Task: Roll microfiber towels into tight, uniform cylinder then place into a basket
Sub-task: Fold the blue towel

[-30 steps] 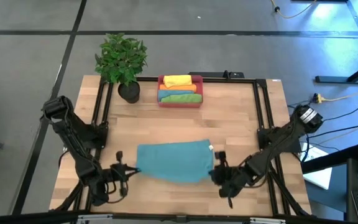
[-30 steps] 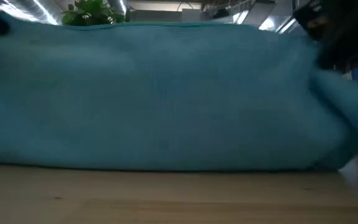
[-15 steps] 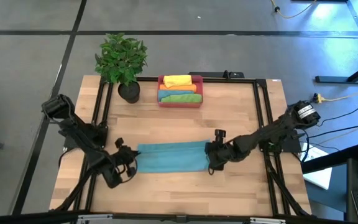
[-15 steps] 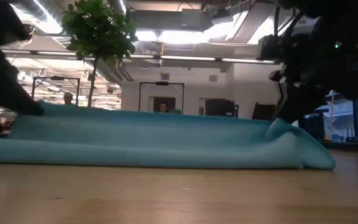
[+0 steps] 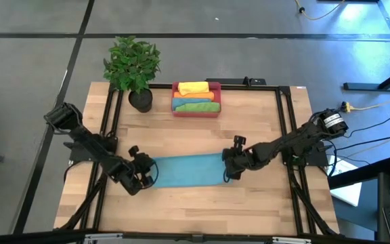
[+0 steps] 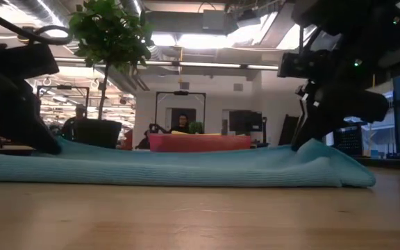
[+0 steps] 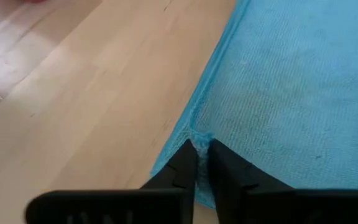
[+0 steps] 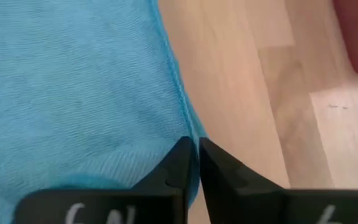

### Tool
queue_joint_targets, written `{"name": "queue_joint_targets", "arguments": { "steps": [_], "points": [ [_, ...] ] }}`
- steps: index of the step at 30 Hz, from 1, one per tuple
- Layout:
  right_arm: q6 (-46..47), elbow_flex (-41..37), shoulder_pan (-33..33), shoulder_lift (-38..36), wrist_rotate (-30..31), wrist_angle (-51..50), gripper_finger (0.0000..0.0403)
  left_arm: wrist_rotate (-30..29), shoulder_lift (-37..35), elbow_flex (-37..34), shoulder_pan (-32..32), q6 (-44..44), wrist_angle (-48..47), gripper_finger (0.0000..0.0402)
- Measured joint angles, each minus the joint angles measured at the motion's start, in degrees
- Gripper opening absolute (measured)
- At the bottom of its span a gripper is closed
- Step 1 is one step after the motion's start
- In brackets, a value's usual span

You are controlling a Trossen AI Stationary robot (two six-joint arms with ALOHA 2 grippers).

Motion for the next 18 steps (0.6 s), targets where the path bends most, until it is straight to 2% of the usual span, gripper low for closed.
{"name": "queue_joint_targets", "arguments": {
  "steps": [3, 8, 12, 15, 18],
  "points": [
    [1.2, 0.0, -0.8, 0.0, 1.0, -0.6, 0.0050, 1.0, 0.0, 0.2, 1.2, 0.8, -0.3, 0.0057],
    [6.3, 1.9, -1.6, 0.0, 5.2, -7.9, 0.0074, 1.0, 0.0, 2.6, 2.3, 3.6, -2.8, 0.0099],
    [9.4, 5.3, -1.4, -0.2, 5.2, -16.6, 0.0082, 1.0, 0.0, 7.4, 2.7, 3.9, -10.5, 0.0114],
    [12.5, 8.1, 0.0, -0.5, 3.9, -21.7, 0.0088, 0.5, 0.0, 12.1, 2.5, 4.0, -15.5, 0.0117],
    [13.3, 9.7, 3.0, -0.5, -2.7, -20.2, 0.0089, -0.4, -0.1, 16.4, 0.9, 5.8, -14.1, 0.0116]
  ]
}}
